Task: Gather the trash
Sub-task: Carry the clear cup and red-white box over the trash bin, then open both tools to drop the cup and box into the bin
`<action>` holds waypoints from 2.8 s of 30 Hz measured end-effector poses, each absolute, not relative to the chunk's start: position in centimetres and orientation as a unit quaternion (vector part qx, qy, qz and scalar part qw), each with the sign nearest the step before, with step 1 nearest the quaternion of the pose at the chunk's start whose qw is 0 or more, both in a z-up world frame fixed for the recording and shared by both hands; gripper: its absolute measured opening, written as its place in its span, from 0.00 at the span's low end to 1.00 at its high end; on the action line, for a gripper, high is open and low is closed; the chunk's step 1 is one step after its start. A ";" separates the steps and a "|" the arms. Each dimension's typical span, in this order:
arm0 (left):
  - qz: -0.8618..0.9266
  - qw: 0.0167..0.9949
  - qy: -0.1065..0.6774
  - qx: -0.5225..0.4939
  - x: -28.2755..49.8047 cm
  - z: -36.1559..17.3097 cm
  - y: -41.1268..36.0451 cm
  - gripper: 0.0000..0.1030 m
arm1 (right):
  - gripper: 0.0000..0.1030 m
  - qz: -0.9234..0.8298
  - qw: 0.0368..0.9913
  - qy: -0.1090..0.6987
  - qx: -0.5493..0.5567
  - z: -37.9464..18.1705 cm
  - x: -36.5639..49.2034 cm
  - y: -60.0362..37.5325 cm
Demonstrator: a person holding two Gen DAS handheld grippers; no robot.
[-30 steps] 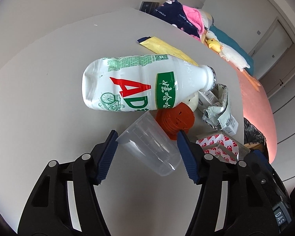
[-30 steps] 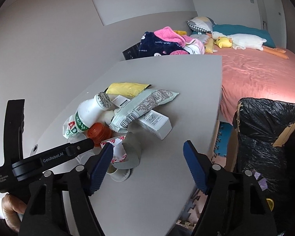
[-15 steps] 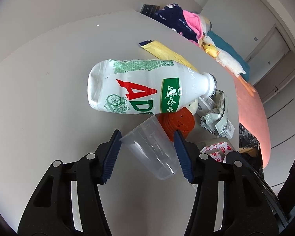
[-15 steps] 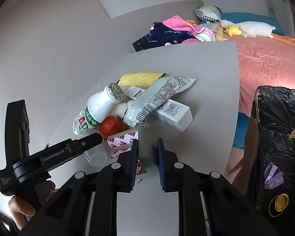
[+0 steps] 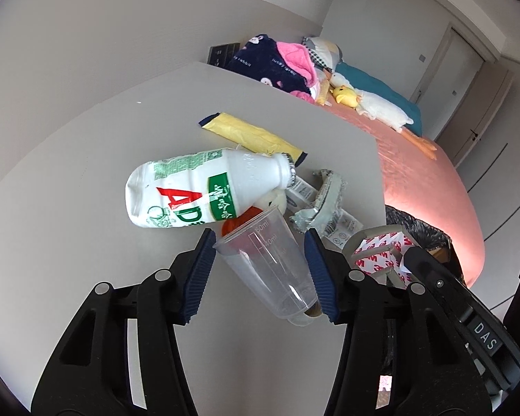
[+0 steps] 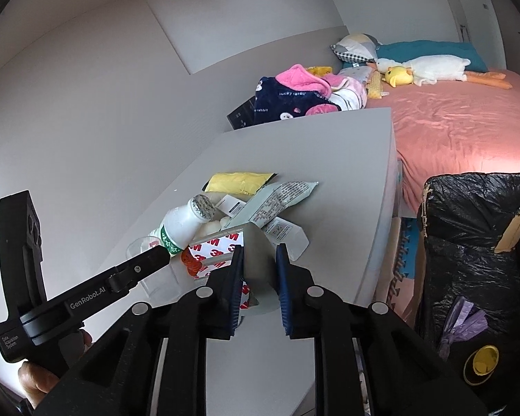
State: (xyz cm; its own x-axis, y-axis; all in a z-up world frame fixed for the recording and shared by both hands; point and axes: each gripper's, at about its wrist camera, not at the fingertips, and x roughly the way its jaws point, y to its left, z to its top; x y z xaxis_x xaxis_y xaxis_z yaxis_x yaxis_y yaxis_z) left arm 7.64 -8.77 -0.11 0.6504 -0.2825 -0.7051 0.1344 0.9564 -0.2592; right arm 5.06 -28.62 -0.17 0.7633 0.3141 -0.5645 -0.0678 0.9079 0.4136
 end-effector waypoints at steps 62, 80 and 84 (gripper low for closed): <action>-0.423 0.786 0.450 -0.002 5.1 -0.6 -34.0 0.93 | 0.67 -0.177 0.918 0.236 0.266 1.9 -6.5 -51.5; -0.370 0.809 0.456 -0.027 5.8 -0.8 -30.0 0.94 | 0.75 -0.187 0.922 0.228 0.252 1.7 -6.1 -50.4; -0.354 0.817 0.454 -0.035 6.1 -0.7 -28.2 0.94 | 0.75 -0.170 0.925 0.236 0.244 1.4 -5.1 -48.9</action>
State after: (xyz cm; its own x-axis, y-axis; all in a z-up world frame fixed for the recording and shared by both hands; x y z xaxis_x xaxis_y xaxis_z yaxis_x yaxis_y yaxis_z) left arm 6.13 -28.19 -0.71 0.3360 -0.6108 -0.7170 0.5471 0.7462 -0.3793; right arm -5.09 -48.85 1.39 0.8308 -0.2004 -0.5193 0.4302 0.8231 0.3706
